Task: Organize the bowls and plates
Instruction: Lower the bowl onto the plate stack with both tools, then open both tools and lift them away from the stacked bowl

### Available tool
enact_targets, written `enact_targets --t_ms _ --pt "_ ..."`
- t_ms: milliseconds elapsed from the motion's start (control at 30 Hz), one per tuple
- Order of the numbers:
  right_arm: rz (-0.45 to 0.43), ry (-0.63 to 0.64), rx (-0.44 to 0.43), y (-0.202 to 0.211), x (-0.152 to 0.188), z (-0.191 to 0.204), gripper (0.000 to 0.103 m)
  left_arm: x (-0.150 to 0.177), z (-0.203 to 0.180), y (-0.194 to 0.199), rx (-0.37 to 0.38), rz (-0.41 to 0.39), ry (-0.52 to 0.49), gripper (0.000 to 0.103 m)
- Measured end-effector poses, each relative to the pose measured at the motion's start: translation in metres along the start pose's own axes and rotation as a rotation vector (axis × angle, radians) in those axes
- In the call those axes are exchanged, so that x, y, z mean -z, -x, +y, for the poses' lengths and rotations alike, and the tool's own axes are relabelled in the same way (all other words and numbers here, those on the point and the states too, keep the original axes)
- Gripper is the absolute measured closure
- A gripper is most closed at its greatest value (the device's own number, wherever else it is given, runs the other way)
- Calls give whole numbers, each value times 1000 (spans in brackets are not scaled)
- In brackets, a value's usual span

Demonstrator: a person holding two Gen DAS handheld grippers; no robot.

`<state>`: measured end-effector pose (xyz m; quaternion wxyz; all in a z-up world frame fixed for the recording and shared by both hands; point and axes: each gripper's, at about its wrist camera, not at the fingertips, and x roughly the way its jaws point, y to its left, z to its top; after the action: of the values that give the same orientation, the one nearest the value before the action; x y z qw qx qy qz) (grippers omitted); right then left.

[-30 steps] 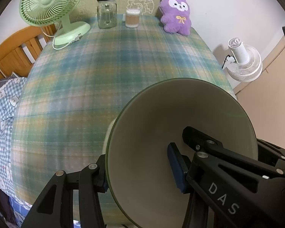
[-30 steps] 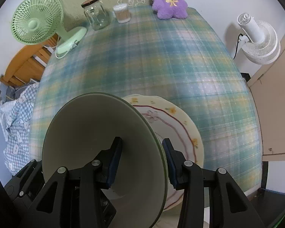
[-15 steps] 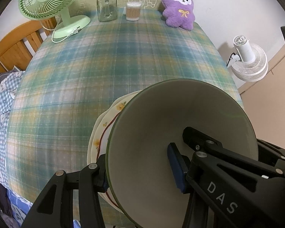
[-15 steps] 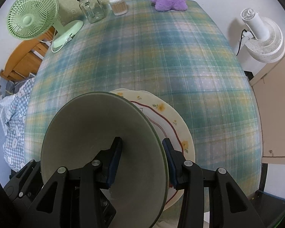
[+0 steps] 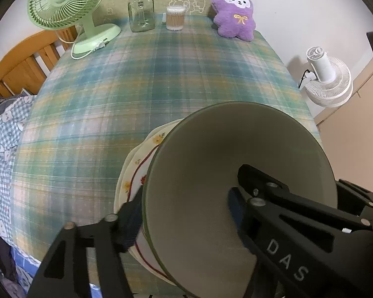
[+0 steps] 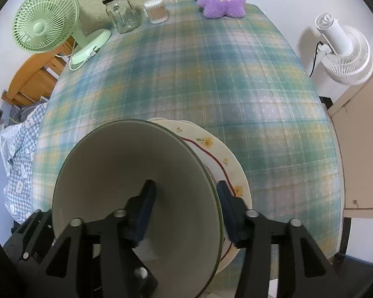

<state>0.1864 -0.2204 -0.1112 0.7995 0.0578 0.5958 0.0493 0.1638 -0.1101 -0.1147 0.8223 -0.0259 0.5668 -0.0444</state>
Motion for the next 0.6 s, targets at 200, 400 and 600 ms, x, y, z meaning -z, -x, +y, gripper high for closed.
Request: enact_targets --t_ms 200,400,600 --pt "-42 13 11 11 1 0 34 0 5 10 -21 -23 14 22" --pt "-107 20 8 32 -2 5 31 -4 6 34 -43 -95 -1 22" --pt "-203 29 9 61 -7 17 31 -13 19 66 -77 -197 -10 22"
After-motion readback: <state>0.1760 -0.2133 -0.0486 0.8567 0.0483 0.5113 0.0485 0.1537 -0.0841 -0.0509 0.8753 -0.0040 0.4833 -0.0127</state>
